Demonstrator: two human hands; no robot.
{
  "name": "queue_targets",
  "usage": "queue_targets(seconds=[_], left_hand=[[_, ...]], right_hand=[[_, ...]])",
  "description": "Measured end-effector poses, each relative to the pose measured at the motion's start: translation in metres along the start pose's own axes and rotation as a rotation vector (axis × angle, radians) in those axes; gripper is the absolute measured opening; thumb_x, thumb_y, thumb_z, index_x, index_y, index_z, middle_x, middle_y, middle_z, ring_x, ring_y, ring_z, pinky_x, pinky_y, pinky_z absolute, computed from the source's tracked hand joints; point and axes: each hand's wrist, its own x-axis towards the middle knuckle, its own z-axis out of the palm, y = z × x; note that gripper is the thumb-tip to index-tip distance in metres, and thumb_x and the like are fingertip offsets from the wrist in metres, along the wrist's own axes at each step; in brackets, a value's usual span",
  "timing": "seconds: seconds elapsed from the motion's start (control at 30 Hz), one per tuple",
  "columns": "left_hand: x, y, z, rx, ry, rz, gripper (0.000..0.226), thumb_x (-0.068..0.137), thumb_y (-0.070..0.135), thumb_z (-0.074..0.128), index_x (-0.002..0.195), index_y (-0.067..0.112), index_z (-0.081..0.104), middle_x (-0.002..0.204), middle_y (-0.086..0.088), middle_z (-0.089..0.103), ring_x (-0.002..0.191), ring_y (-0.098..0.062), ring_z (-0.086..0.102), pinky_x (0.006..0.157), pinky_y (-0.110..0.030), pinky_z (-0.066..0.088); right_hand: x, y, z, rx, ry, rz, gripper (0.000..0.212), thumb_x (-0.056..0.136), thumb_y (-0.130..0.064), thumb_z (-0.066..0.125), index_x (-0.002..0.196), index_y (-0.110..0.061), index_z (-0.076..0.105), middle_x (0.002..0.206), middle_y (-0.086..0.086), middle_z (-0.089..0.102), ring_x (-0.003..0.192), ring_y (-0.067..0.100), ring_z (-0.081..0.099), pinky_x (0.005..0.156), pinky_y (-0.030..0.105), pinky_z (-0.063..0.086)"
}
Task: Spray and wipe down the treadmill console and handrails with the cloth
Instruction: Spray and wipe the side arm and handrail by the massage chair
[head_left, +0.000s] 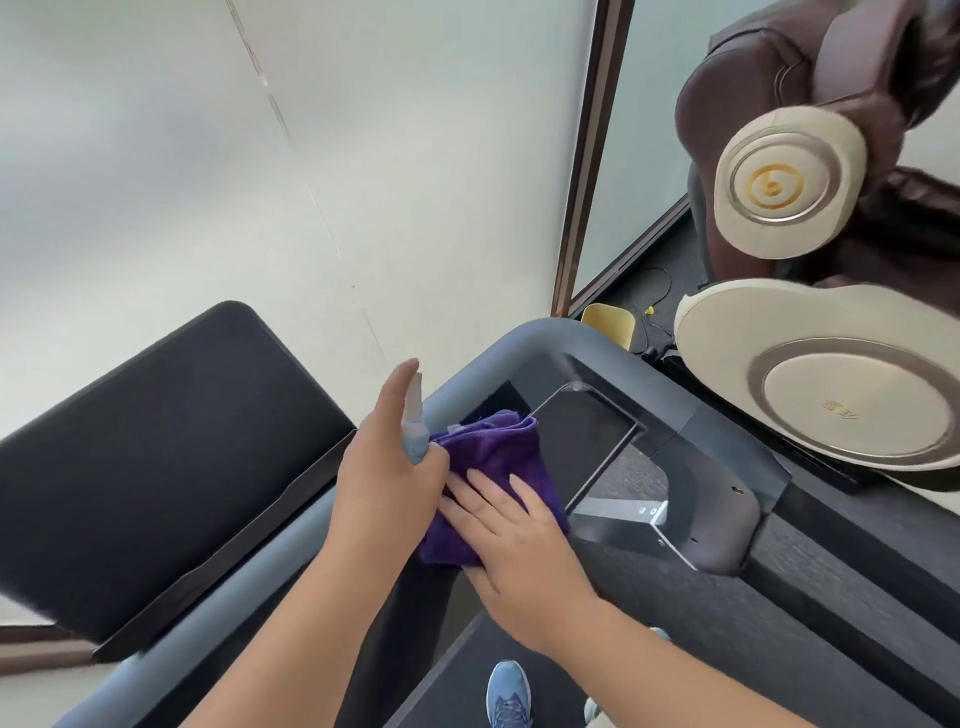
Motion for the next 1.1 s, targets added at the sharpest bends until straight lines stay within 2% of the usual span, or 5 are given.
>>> queue_targets(seconds=[0.27, 0.47, 0.7, 1.03, 1.1], left_hand=[[0.004, 0.050, 0.042, -0.071, -0.124, 0.211, 0.070, 0.090, 0.008, 0.054, 0.142, 0.052, 0.036, 0.076, 0.006, 0.054, 0.061, -0.012, 0.049, 0.059, -0.025, 0.046], [0.004, 0.079, 0.085, 0.001, -0.292, 0.342, 0.072, 0.092, 0.011, 0.055, 0.149, 0.049, 0.032, 0.096, 0.002, 0.063, 0.074, -0.018, 0.059, 0.068, -0.032, 0.052], [-0.004, 0.080, 0.105, 0.150, -0.281, 0.287, 0.075, 0.092, 0.010, 0.055, 0.155, 0.041, 0.028, 0.099, -0.002, 0.062, 0.081, -0.019, 0.060, 0.069, -0.031, 0.043], [-0.024, 0.103, 0.111, 0.143, -0.218, 0.325, 0.073, 0.092, 0.008, 0.055, 0.153, 0.042, 0.033, 0.102, 0.001, 0.062, 0.082, -0.018, 0.058, 0.072, -0.030, 0.043], [-0.024, 0.107, 0.103, 0.089, -0.163, 0.327, 0.078, 0.091, 0.009, 0.055, 0.154, 0.048, 0.029, 0.089, 0.003, 0.059, 0.070, -0.013, 0.054, 0.064, -0.028, 0.041]], right_hand=[[-0.022, -0.005, -0.026, 0.223, 0.028, 0.240, 0.057, 0.099, -0.027, 0.047, 0.154, -0.041, 0.037, 0.164, -0.027, 0.031, 0.154, -0.006, 0.012, 0.128, 0.034, -0.003], [-0.033, -0.004, -0.022, 0.171, 0.048, 0.213, 0.048, 0.096, -0.028, 0.048, 0.144, -0.031, 0.050, 0.149, -0.016, 0.052, 0.147, 0.004, 0.029, 0.129, 0.039, 0.001], [-0.033, -0.001, -0.024, 0.200, 0.064, 0.204, 0.054, 0.098, -0.027, 0.051, 0.151, -0.028, 0.043, 0.157, -0.008, 0.047, 0.148, 0.011, 0.028, 0.129, 0.038, 0.000], [-0.035, -0.002, -0.023, 0.108, 0.140, 0.228, 0.053, 0.087, -0.030, 0.029, 0.123, -0.024, 0.067, 0.119, -0.003, 0.073, 0.119, 0.020, 0.055, 0.120, 0.045, 0.034], [-0.033, -0.005, -0.049, 0.376, 0.126, 0.326, 0.040, 0.091, -0.026, 0.037, 0.112, -0.019, 0.071, 0.113, 0.003, 0.073, 0.116, 0.024, 0.058, 0.119, 0.043, 0.037]])
